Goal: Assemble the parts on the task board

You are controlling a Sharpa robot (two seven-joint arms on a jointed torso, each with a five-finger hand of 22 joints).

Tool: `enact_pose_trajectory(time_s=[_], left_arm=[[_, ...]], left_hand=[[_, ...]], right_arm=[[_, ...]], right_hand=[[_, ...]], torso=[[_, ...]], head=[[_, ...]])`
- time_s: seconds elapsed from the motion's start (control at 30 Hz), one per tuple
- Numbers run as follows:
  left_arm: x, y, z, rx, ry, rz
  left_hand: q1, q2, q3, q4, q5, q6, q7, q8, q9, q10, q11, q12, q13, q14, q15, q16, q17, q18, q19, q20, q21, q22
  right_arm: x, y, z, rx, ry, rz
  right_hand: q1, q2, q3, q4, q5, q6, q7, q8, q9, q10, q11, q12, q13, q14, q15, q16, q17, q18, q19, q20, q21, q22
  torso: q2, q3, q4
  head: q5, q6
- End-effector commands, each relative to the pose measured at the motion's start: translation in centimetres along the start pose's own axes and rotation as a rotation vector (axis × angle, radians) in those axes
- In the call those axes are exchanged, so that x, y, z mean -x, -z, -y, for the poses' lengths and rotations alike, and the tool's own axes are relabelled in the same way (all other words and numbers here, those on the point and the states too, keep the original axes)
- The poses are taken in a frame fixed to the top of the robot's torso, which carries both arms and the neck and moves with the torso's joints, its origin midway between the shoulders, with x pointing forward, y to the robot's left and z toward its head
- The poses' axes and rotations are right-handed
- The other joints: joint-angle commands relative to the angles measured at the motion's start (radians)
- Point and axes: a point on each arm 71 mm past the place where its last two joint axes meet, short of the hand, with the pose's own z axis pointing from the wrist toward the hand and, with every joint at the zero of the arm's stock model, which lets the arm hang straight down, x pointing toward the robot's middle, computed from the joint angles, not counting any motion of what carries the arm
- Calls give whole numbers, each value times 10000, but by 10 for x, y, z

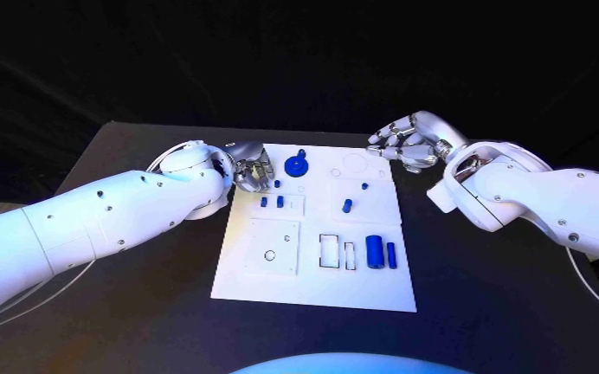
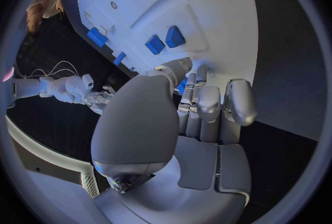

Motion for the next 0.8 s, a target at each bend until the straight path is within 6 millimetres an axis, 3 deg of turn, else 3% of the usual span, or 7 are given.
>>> enact_pose_trajectory(time_s=[0.03, 0.17, 0.2, 0.4, 0.5, 0.73, 0.8], left_arm=[[6, 5, -2, -238, 509, 580], [13, 11, -9, -357, 1528, 924], [15, 13, -12, -392, 2084, 1063], [28, 27, -33, -372, 6126, 1975], [32, 35, -42, -373, 8608, 2231], [31, 52, -36, -1086, 11939, 1982], [31, 56, -32, -1292, 12526, 1879]], left_hand=[[48, -20, 87, -28, -39, 154, -28, 74, -12, -35, 7, -66, 30, -175, 19, -163, -298, -45, -151, 0, -136, -4], [40, -15, 105, -39, -40, 257, -49, 101, -22, 107, -32, -8, 76, -161, -1, -173, -342, -26, -197, -4, -201, -55], [26, -21, 104, -35, -37, 281, -48, 105, -26, 108, -30, -8, 80, -294, -1, -346, -685, 49, -422, -6, -459, -283], [-19, -21, 399, -65, 41, 514, 108, 115, -105, -207, 117, -134, 13, -1847, 75, -2649, -3950, 676, -2531, 24, -3131, -2489], [-238, -26, 263, -26, 3, 586, 144, 106, -155, -170, 118, -73, 13, -1880, 98, -3136, -4274, 849, -3084, 58, -4151, -3302], [-487, 133, -217, 41, -18, 645, 130, 99, -211, 24, 88, 133, 75, -1792, 89, -3365, -4463, 887, -3102, 71, -4708, -3744], [-485, 169, -263, 32, -16, 662, 121, 106, -214, 42, 82, 160, 84, -1801, 85, -3386, -4479, 896, -3124, 69, -4794, -3811]], right_arm=[[-4, -2, 2, 88, 1171, -711], [-7, -4, 3, 237, 2206, -1136], [-8, -4, 3, 292, 2631, -1263], [-16, -7, 3, 538, 5175, -1626], [-22, -8, 2, 573, 6335, -1709], [-35, -11, 1, 535, 7594, -1832], [-40, -12, 0, 537, 7776, -1912]], right_hand=[[920, -86, 408, -300, -378, 203, 14, 15, -35, -23, -4, -1296, -1078, 140, -79, -69, -64, 190, 31, -20, 46, 68], [1513, -236, 799, -434, -403, 449, 21, -38, -88, 120, 32, -2497, -2094, 256, -51, 119, 156, 122, 210, -13, 352, 289], [1642, -472, 1007, -363, -446, 530, 24, -181, -181, 564, 70, -3278, -2844, 309, 53, 197, 237, 120, 281, -26, 469, 405], [1702, -895, 1587, -73, -279, 892, -6, -426, -340, 931, 103, -4639, -4119, 419, 24, 590, 688, -28, 583, 58, 1153, 910], [1608, -1055, 1657, 49, -355, 900, -10, -509, -382, 910, 139, -4886, -4351, 448, 59, 702, 815, -86, 719, 69, 1454, 1099], [1455, -1326, 1780, 262, -342, 880, 86, -650, -449, 837, 249, -5249, -4717, 463, 133, 809, 921, -136, 829, 128, 1693, 1275], [1451, -1360, 1839, 299, -331, 899, 109, -666, -459, 858, 269, -5309, -4795, 474, 147, 859, 979, -153, 872, 145, 1789, 1337]], torso=[[-9, -3, -1], [-7, -8, 0], [-9, -7, 2], [-23, -4, 15], [-12, -19, 9], [-5, -57, 27], [-6, -44, 14]], head=[[-9, 22], [-32, 54], [-49, 63], [-318, 165], [-515, 204], [-766, 257], [-790, 271]])
